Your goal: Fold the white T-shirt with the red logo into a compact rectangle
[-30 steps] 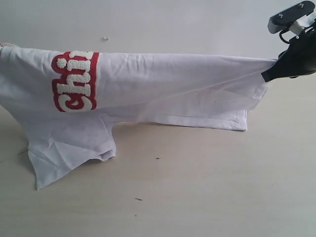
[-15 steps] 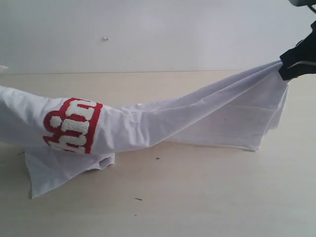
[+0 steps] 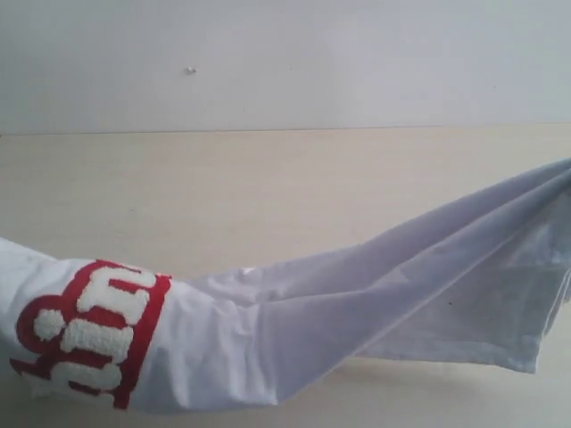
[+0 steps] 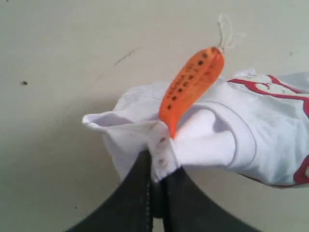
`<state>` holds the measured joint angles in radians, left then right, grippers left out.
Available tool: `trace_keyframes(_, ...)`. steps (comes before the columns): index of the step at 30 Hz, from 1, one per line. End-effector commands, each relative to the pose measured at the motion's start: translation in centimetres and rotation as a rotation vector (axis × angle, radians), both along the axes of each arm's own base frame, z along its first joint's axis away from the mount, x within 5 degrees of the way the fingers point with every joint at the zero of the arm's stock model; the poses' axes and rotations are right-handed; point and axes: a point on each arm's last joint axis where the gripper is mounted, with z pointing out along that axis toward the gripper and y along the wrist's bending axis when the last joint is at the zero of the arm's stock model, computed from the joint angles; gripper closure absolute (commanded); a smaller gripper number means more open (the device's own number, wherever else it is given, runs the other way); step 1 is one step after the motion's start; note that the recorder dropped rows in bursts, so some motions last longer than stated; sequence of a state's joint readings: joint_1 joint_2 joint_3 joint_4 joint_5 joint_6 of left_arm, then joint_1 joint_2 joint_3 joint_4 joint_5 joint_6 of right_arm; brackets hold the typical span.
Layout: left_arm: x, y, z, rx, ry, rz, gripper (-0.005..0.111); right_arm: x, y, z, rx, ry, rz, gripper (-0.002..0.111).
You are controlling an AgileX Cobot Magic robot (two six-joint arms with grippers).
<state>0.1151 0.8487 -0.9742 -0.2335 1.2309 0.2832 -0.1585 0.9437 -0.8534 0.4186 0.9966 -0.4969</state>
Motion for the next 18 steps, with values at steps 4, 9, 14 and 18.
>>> trace_keyframes(4,2.7,1.2,-1.5,0.191,-0.023,-0.006,0.107,1.9,-0.9,-1.6,-0.046,0.015,-0.047,0.108)
trace_keyframes(9,9.8,1.9,-1.5,0.277,-0.379,-0.001,0.107,9.2,-3.1,-6.4,-0.12,-0.032,-0.133,0.108)
trace_keyframes(14,16.7,2.5,-5.5,0.291,-0.485,0.021,0.107,14.6,-5.0,-11.6,-0.195,-0.1,-0.228,0.108)
trace_keyframes(18,22.0,3.0,-11.8,0.335,-0.473,-0.014,0.107,19.0,-5.6,-15.0,-0.216,-0.016,-0.172,0.108)
